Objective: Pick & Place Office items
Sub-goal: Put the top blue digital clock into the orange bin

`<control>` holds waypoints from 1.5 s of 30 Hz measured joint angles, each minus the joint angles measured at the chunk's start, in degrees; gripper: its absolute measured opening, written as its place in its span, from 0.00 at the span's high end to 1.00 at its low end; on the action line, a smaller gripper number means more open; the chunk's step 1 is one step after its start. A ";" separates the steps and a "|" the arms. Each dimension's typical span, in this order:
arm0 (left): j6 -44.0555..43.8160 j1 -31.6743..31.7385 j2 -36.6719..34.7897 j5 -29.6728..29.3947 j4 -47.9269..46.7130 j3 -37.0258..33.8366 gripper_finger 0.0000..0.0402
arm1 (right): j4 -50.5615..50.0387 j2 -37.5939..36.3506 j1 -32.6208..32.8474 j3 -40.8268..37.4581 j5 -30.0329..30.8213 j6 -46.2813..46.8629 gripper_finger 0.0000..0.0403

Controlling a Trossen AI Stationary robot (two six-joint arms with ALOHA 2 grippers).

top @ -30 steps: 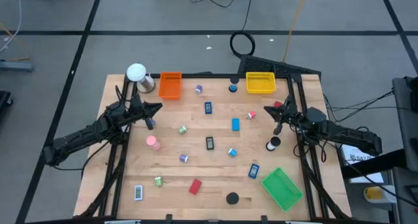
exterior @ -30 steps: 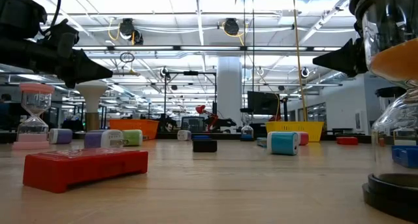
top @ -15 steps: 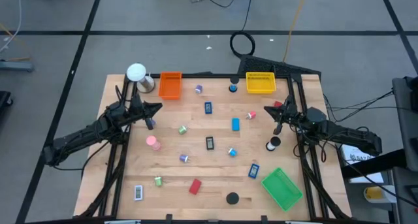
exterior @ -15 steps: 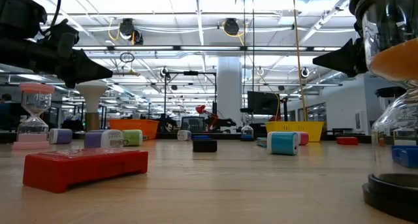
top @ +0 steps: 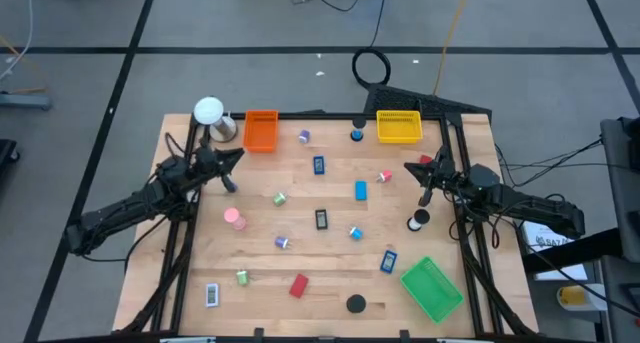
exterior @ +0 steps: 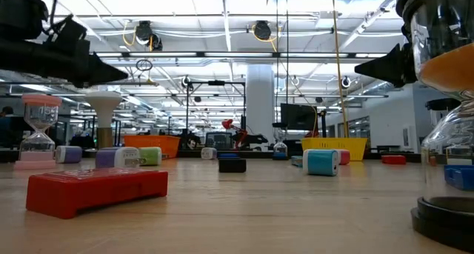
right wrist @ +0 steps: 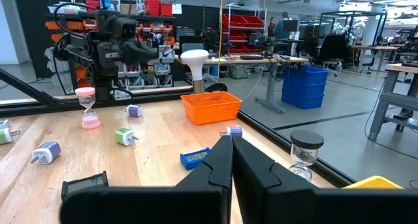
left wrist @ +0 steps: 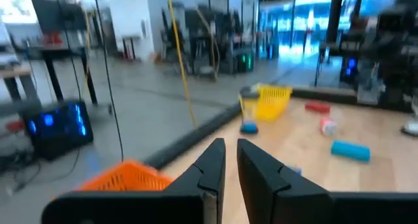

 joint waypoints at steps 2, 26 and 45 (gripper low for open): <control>-0.70 0.00 0.02 0.00 1.66 -0.02 0.90 | 0.00 0.00 0.01 -0.01 0.00 0.01 1.00; -15.46 0.04 7.74 4.45 6.05 6.22 0.90 | 0.28 0.02 0.00 -0.02 0.02 0.01 1.00; -9.25 -3.39 40.41 2.99 2.39 20.92 0.97 | 0.42 0.01 0.01 -0.01 0.02 -0.02 1.00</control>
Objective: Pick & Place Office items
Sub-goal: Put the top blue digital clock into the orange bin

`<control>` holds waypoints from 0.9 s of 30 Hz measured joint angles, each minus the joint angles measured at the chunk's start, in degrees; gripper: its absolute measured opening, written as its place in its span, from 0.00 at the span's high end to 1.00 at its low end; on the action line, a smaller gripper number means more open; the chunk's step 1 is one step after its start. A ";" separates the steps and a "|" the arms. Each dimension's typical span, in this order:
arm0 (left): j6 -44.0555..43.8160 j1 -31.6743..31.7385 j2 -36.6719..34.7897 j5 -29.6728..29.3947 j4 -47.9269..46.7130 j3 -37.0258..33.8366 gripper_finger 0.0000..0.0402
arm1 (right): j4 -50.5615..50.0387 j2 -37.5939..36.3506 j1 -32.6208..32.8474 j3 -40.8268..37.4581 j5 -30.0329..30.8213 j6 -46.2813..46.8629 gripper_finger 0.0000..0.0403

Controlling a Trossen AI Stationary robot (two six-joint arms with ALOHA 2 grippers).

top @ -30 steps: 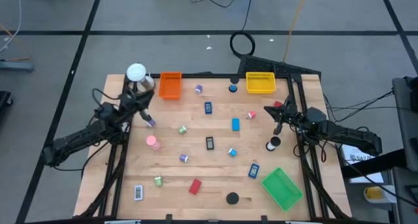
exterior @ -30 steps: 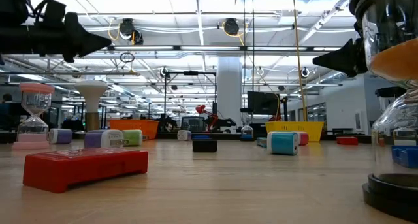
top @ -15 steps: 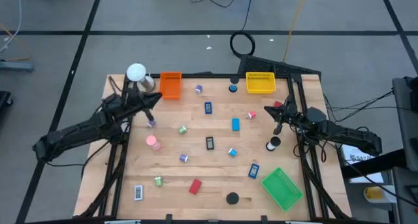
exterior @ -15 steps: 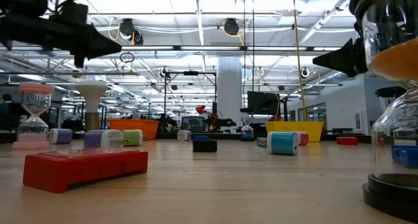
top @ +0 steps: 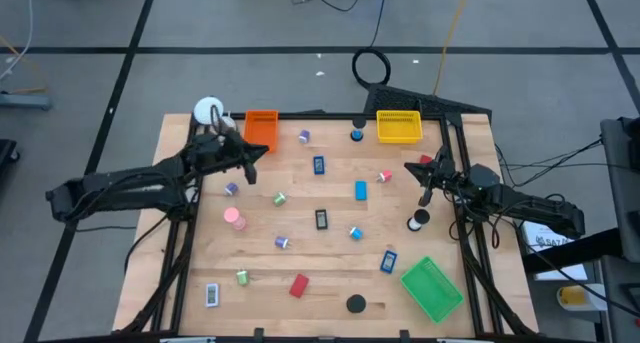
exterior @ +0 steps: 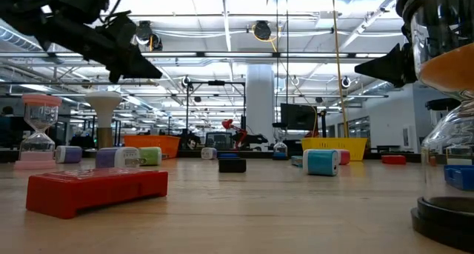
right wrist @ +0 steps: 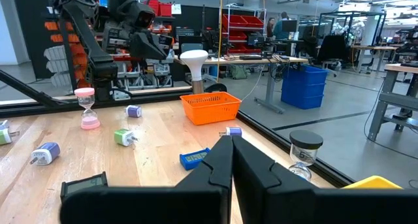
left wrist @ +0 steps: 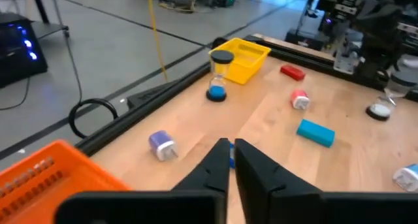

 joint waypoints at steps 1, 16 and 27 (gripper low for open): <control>0.27 -0.51 1.21 0.00 0.28 0.87 0.98 | 0.00 -0.01 -0.01 0.00 0.00 0.00 1.00; 4.02 -6.58 18.60 -2.03 18.53 3.19 0.95 | 0.02 -0.01 0.01 -0.01 0.00 0.02 1.00; 5.12 -11.33 30.76 -2.10 27.71 3.17 0.99 | 0.02 -0.01 -0.01 0.01 -0.03 0.07 1.00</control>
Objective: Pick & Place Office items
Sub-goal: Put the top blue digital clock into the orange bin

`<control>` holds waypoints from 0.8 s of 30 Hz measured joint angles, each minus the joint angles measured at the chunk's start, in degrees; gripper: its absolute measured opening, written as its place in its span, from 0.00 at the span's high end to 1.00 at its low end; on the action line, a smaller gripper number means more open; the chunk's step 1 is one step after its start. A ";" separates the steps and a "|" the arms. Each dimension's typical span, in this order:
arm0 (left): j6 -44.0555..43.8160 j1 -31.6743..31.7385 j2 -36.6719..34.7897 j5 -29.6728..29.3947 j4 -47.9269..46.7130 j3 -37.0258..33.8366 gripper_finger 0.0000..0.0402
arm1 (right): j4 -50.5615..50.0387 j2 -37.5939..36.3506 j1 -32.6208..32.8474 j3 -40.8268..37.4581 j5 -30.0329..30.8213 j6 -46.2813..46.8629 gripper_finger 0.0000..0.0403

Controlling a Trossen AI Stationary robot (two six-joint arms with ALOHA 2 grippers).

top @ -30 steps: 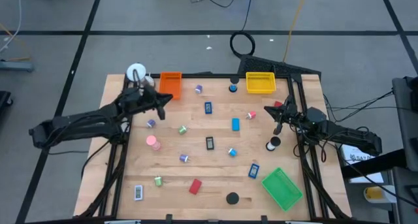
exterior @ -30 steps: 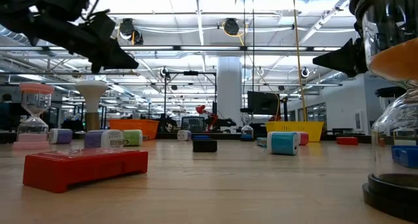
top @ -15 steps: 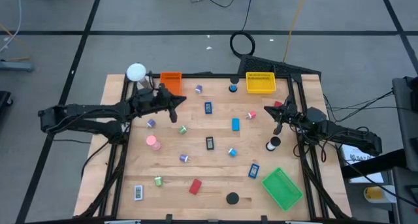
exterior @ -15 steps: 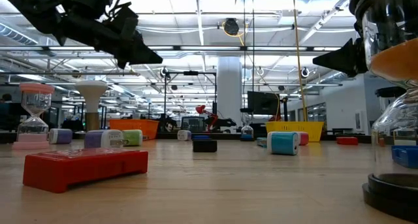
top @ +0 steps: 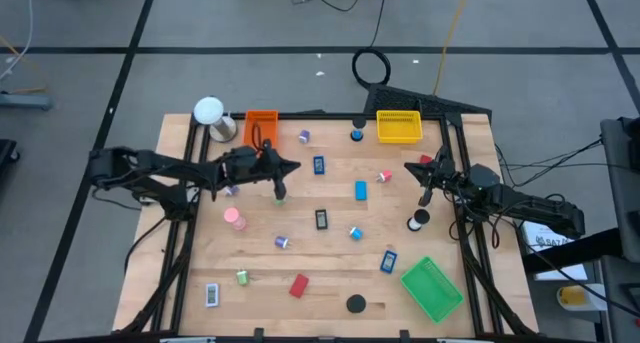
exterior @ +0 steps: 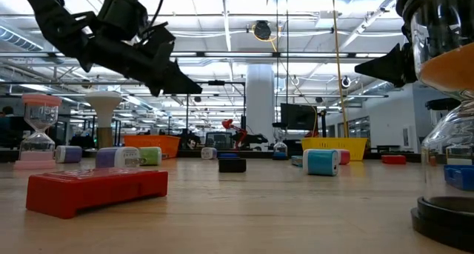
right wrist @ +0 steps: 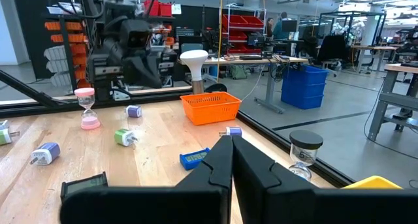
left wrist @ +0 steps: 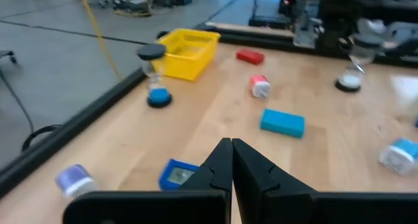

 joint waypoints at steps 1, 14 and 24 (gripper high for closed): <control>0.07 -0.62 0.56 0.00 0.06 0.00 0.99 | 0.16 0.02 0.00 -0.01 -0.61 0.59 1.00; 1.99 -7.67 1.68 -5.63 -0.17 0.00 0.90 | 2.16 0.13 0.02 -0.01 -5.82 1.92 1.00; -1.74 -8.26 1.68 -6.44 0.69 -0.07 0.91 | 2.17 0.13 0.02 -0.02 -5.85 1.90 1.00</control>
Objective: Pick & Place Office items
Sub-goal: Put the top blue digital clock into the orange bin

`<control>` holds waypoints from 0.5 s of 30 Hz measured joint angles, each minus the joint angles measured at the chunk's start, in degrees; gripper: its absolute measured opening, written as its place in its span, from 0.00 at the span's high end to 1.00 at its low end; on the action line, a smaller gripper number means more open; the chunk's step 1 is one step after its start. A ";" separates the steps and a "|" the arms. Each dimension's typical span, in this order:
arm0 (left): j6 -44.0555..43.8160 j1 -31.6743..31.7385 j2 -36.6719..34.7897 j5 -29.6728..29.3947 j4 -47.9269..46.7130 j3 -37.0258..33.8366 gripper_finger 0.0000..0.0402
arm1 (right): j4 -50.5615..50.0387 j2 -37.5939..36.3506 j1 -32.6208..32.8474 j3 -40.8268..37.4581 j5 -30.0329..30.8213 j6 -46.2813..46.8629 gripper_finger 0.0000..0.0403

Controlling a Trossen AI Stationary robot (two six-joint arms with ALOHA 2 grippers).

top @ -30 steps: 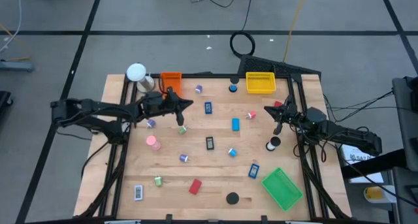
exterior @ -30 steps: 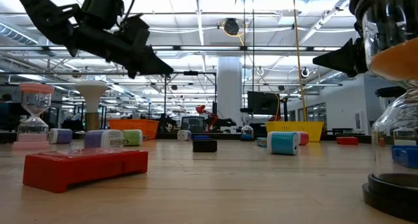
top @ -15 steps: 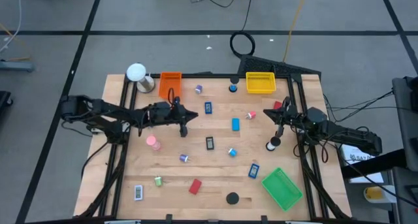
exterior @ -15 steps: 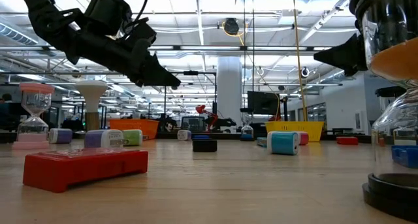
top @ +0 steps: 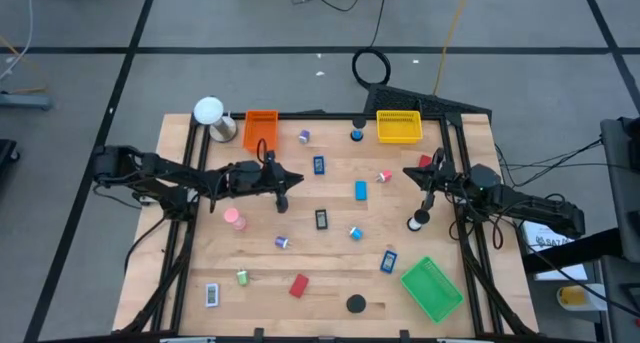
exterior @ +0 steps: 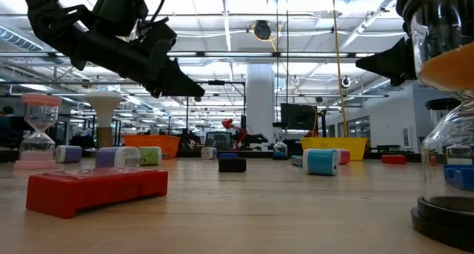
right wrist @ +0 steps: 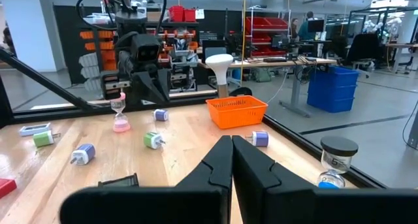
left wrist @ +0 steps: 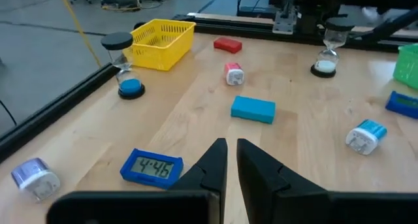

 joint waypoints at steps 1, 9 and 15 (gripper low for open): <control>-0.01 -0.22 0.19 -0.56 1.02 -0.01 0.91 | 0.06 0.00 0.00 0.02 0.00 0.00 1.00; -5.36 -1.30 9.71 -5.01 -3.77 10.92 0.91 | 0.47 -0.02 0.00 0.00 -0.02 0.00 1.00; -7.09 -2.06 17.09 -10.66 -13.00 20.47 0.87 | 0.35 0.00 0.00 0.01 -0.02 0.00 1.00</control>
